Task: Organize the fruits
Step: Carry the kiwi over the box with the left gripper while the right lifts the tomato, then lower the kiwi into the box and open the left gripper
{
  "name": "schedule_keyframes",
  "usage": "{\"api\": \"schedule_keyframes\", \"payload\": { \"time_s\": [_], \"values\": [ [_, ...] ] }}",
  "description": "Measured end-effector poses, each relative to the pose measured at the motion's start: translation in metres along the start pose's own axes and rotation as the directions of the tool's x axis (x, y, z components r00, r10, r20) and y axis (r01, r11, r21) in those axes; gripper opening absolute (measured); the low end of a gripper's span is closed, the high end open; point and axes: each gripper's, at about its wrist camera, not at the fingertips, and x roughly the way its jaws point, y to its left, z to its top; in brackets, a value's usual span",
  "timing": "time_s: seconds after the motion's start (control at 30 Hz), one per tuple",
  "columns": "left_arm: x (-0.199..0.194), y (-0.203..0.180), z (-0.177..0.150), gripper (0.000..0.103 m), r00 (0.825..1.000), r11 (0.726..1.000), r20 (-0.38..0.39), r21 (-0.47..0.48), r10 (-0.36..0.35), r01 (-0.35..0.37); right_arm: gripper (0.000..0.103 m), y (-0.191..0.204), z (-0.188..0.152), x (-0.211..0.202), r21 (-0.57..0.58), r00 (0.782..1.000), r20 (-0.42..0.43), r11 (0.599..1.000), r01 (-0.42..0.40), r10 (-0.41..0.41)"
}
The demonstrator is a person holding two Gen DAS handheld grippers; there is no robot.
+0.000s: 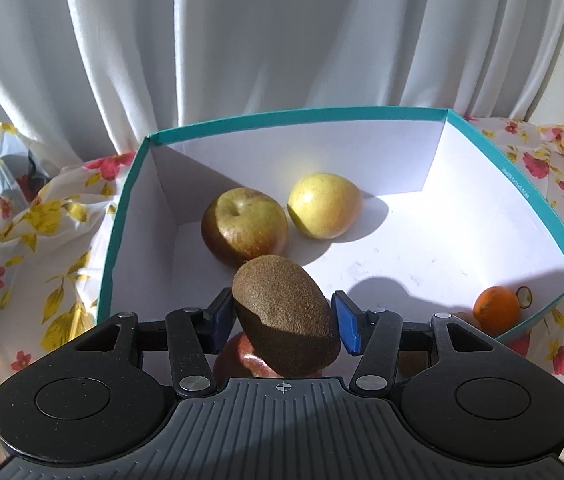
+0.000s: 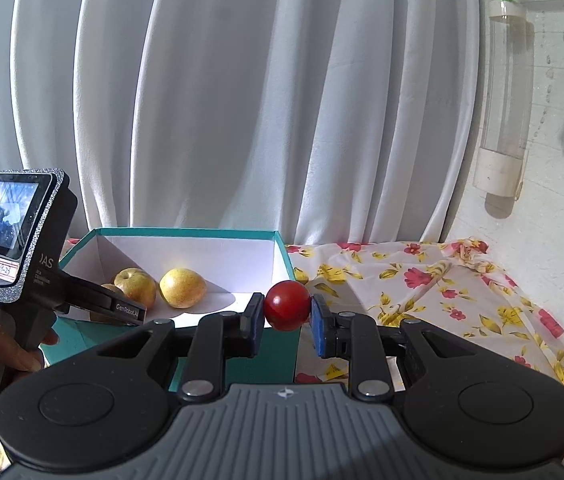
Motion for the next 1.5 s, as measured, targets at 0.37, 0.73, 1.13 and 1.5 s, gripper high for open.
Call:
{"api": "schedule_keyframes", "payload": {
  "time_s": [0.37, 0.73, 1.13, 1.5],
  "values": [
    [0.009, 0.004, 0.005, 0.058, 0.998, 0.997, -0.019, -0.057, -0.054, 0.053, 0.024, -0.004, 0.002, 0.006, -0.004, 1.0, -0.003, 1.0, 0.017, -0.017],
    [-0.001, 0.012, 0.004, 0.074, 1.0, 0.996, 0.006, -0.084, -0.015, 0.015, 0.024, -0.002, 0.003, 0.009, -0.007, 1.0, -0.002, 1.0, -0.001, 0.001],
    [-0.063, 0.026, -0.009, 0.1, 0.996, 0.987, 0.076, -0.159, 0.05, -0.037, 0.024, 0.001, 0.007, 0.022, -0.024, 1.0, 0.013, 0.999, -0.028, 0.028],
    [-0.07, 0.045, -0.027, 0.101, 0.995, 0.978, 0.025, -0.191, 0.093, -0.086, 0.024, 0.017, 0.009, 0.043, -0.05, 0.997, 0.003, 0.996, -0.077, 0.077]
  ]
}}
